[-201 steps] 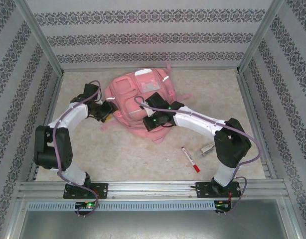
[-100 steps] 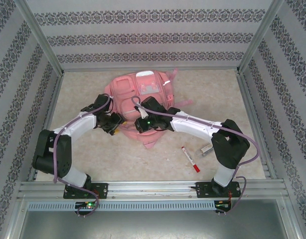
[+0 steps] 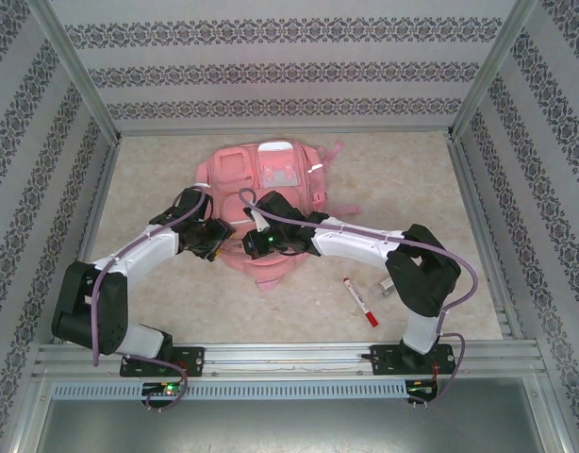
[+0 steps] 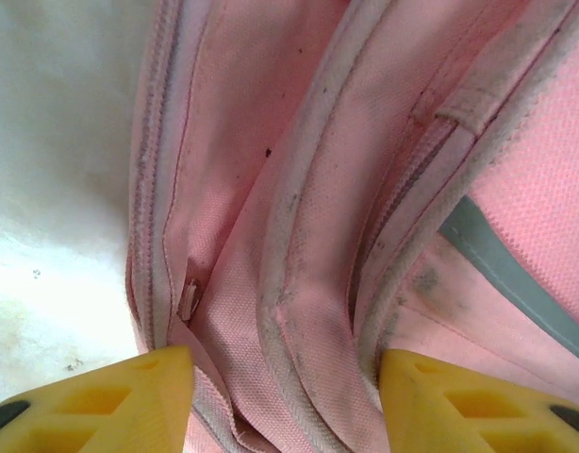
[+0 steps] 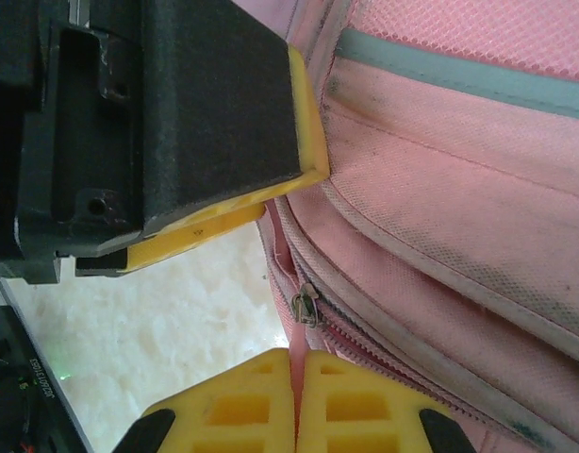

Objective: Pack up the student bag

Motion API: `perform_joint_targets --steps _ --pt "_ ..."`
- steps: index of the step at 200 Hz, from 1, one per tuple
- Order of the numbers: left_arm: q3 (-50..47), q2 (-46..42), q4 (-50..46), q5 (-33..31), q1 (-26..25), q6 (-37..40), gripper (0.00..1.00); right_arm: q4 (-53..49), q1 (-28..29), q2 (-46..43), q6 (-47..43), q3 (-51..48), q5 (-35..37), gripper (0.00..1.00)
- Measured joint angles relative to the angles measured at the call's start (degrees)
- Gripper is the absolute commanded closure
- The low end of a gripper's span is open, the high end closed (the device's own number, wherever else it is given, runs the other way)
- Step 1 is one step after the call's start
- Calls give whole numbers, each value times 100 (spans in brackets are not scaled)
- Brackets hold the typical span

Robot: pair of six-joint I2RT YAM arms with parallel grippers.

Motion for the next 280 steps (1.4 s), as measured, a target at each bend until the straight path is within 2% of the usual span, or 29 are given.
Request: perform_joint_targets --steps 13,28,80,121,153,187,225,239,261,280 --pt "2 94 111 -2 0 13 83 17 0 17 17 9 0 100" --pt "26 225 175 2 2 33 100 -7 -2 17 -15 4 42 100" --pt "181 522 81 87 98 492 100 -575 -229 -404 -901 -424 391 100" --pt "337 560 -116 92 549 1104 100 -1008 -809 -1062 -1561 -850 623 100" --pt "599 837 -282 125 837 1574 100 -1161 -1211 -1189 -1939 -979 741 100" --pt "1429 1558 -688 223 1145 2076 100 -1145 -1311 -1189 -2124 -929 791 100" --pt "2907 2376 -1126 81 1366 2612 100 -1115 -1036 -1001 -1919 -442 741 100" --pt "3646 2721 -1320 48 1499 2756 89 -1062 -870 -772 -1764 -151 708 100" --pt "4575 3141 -1451 20 1764 2927 64 -935 -557 -297 -1519 391 619 100" --pt "4837 3110 -1506 -4 2006 3060 51 -957 -378 136 -1384 870 455 100"
